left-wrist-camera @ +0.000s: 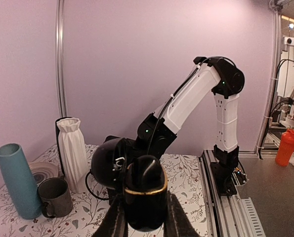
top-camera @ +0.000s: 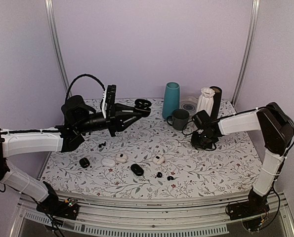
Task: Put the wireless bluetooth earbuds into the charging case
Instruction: Pick up the right earbud from the center of the board, then place the right earbud at the center of the board.
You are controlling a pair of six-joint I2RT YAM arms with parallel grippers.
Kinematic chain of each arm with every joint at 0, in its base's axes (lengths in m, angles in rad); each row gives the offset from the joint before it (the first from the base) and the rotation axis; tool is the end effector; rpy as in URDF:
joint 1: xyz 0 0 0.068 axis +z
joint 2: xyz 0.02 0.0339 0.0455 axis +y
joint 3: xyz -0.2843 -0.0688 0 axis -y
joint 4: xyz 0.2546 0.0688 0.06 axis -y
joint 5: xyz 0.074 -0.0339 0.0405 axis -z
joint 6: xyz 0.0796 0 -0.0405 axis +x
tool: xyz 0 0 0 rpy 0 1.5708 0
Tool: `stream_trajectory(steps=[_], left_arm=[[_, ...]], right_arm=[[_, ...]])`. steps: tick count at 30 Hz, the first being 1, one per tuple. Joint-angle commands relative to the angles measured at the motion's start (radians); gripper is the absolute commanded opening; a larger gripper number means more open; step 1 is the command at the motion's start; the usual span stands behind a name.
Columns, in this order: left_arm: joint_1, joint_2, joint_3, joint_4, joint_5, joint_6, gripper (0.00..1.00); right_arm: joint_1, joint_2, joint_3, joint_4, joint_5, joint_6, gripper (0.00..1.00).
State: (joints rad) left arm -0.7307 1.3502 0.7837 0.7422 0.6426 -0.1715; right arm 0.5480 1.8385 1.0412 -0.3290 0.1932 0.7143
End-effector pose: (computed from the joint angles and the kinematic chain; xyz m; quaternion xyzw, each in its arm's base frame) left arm 0.2217 -0.2627 0.3290 0.4008 0.5190 -0.4996 0.5660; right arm 0.3335 0.1857 0.1101 0.1018 0.9657 0.0535 0.2326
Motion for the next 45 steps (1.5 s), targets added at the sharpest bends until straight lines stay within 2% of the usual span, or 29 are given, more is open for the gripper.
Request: stream_trajectory(steps=[1, 8, 24, 27, 34, 40, 45], left_arm=[[0.013, -0.019, -0.004, 0.006, 0.006, -0.013, 0.0], [0.013, -0.01, -0.002, 0.013, -0.003, -0.028, 0.0], [0.015, 0.039, -0.005, 0.034, -0.054, -0.083, 0.0], [0.021, 0.055, -0.016, 0.074, -0.051, -0.132, 0.0], [0.025, 0.129, -0.055, 0.289, -0.031, -0.306, 0.0], [0.025, 0.142, -0.072, 0.324, -0.057, -0.34, 0.0], [0.032, 0.112, -0.078, 0.282, -0.072, -0.314, 0.0]], right_arm=[[0.004, 0.044, 0.014, -0.033, 0.012, -0.029, 0.14], [0.002, 0.007, 0.001, -0.019, 0.002, -0.037, 0.1], [-0.001, -0.204, -0.042, 0.091, -0.049, -0.112, 0.11], [0.0, -0.267, -0.053, 0.127, -0.084, -0.125, 0.11], [0.017, -0.447, -0.121, 0.292, -0.196, -0.14, 0.13], [0.085, -0.465, -0.16, 0.301, -0.237, -0.14, 0.13], [0.171, -0.445, -0.289, 0.323, -0.251, -0.167, 0.13]])
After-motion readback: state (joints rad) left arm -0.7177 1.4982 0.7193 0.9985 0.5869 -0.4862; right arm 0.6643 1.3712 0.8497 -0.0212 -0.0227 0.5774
